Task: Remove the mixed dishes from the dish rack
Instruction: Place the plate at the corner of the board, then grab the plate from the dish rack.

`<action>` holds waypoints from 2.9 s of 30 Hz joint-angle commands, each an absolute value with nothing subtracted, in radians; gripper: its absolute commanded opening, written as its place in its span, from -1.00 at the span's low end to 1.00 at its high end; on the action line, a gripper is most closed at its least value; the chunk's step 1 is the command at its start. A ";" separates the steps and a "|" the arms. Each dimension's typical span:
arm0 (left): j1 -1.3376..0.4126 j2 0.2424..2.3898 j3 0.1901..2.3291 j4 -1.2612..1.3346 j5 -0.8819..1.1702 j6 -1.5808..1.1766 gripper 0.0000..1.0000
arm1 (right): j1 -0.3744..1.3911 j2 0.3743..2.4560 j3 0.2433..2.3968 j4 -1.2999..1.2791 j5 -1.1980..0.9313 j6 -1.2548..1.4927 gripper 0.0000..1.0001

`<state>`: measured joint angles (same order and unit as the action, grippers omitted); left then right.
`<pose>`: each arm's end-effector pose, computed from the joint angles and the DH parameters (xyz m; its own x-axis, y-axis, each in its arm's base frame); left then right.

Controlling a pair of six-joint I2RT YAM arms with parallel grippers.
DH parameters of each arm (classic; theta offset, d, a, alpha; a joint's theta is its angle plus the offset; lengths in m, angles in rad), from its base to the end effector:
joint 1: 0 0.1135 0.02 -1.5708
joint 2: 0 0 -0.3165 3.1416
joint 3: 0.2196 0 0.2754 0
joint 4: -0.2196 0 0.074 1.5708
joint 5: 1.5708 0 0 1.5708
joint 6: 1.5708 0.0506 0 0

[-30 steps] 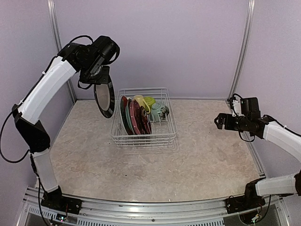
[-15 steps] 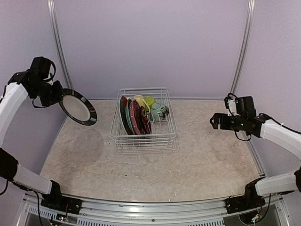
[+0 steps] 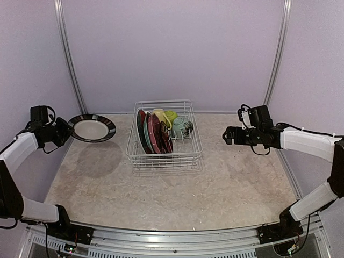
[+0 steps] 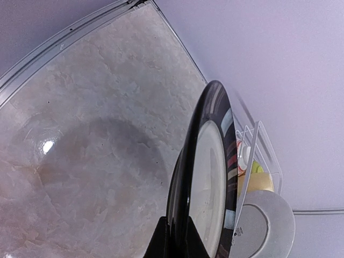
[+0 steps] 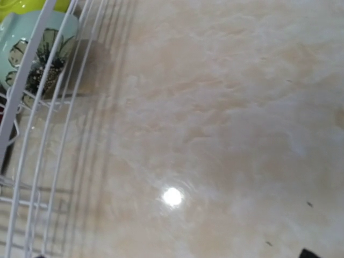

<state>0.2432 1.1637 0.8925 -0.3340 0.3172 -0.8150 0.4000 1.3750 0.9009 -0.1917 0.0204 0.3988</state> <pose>0.2660 0.0497 0.3205 -0.3934 -0.8100 -0.4349 -0.3880 0.5751 -0.7202 0.2978 0.1248 0.2777 -0.6697 0.1384 -0.7296 -0.1242 0.9478 0.2938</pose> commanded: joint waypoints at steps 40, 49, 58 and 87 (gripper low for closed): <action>0.342 1.661 0.842 0.199 0.569 -0.864 -0.88 | 0.499 1.385 0.879 -0.080 0.037 0.397 1.00; 0.308 1.692 0.861 0.181 0.515 -0.857 -0.72 | 0.498 1.345 0.872 -0.109 0.066 0.398 1.00; 0.305 1.675 0.857 0.065 0.423 -0.864 -0.03 | 0.499 1.349 0.883 -0.120 0.069 0.404 1.00; 0.133 1.276 1.018 -0.564 0.095 -0.740 0.98 | 0.498 1.389 0.925 -0.164 0.156 0.367 1.00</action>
<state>0.1875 1.3453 0.9531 -0.4297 0.1898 -0.8013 0.4885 1.3682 0.8902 -0.1299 0.1123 0.3939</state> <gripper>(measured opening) 0.989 0.998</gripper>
